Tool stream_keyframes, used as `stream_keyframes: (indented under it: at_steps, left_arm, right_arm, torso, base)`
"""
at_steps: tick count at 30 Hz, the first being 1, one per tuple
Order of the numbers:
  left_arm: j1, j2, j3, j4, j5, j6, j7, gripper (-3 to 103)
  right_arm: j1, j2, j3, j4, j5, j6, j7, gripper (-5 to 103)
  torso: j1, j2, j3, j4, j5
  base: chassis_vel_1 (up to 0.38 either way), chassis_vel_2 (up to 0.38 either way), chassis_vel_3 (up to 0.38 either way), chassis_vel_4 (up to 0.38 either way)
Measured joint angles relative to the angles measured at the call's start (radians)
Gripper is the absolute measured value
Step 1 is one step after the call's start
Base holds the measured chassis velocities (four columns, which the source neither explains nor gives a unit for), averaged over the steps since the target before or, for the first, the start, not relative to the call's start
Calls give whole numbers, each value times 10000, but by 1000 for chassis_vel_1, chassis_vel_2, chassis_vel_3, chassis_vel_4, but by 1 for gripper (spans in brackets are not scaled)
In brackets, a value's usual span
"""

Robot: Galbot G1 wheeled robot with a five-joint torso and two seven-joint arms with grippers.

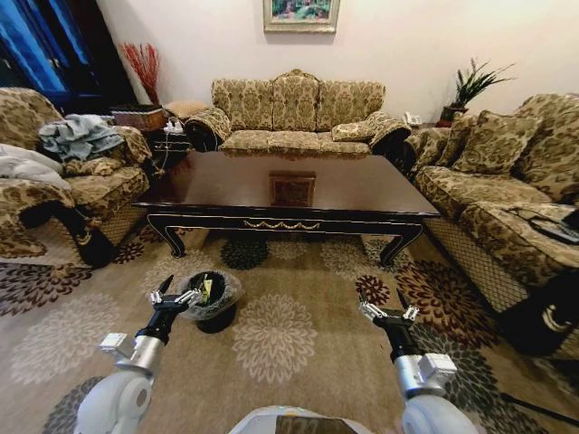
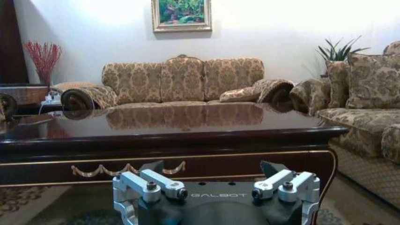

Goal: Move to the front of the table and place the trash on the table into the trash bin.

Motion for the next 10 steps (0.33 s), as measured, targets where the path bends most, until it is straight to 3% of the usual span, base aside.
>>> stream_keyframes:
  at_steps: [10]
  left_arm:
    - [0, -1, 0, 6, 1, -6, -1, 100]
  right_arm:
    - [1, -1, -1, 0, -2, -2, 1, 100]
  torso:
    - [0, 0, 0, 0, 0]
  base:
    - [0, 0, 0, 0]
